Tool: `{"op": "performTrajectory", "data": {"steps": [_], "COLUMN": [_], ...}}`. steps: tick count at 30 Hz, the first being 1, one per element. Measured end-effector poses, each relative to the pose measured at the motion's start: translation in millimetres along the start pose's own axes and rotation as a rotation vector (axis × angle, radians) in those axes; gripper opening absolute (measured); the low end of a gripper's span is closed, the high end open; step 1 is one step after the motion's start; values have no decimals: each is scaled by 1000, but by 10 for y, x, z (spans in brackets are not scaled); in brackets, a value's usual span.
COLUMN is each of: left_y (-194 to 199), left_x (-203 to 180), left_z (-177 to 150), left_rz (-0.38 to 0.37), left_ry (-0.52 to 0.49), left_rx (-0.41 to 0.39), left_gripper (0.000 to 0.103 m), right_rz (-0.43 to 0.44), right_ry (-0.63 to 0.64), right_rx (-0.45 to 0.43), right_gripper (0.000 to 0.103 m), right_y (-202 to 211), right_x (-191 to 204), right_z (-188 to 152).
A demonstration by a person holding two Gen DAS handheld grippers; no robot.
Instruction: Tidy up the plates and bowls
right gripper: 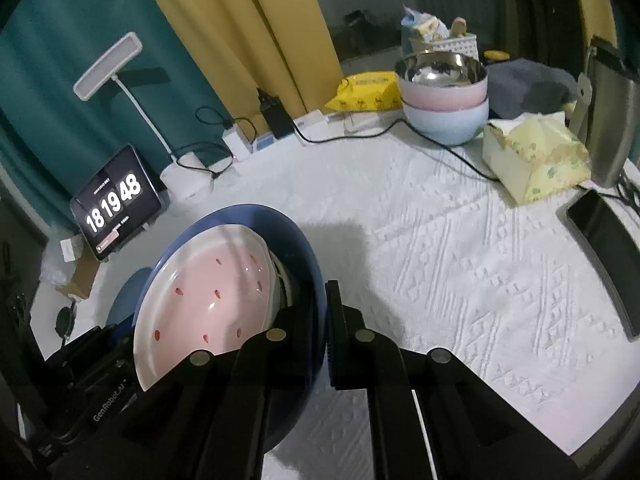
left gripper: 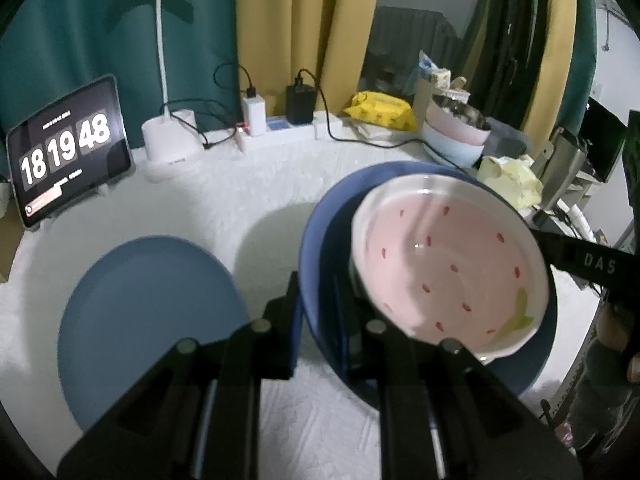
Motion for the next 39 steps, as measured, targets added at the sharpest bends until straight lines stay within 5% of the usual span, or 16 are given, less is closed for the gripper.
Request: {"op": "performTrajectory", "data": {"steps": [16,39], "left_y": [356,581], "left_x": [242,989], "left_z": [107,-22], "left_rz": [0,47], "left_ry": [55,135], "left_rx": [-70,-102], "left_gripper": [13,13], "right_rz": [8,40], "right_ry": [60,160], "right_rx": [-56,-41], "right_gripper": [6,6], "right_y": [227,41], "right_x": [372,1160], "right_z": [130,98]}}
Point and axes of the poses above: each gripper's, at about its wrist camera, not at the fingertips, and y roughly against the way its jaws point, x to its left, z to its top, the point moved 5 cm from there along -y, roughly the way its jaws point, and after that the axes turned 6 degrees about z, right-handed, at the moved point
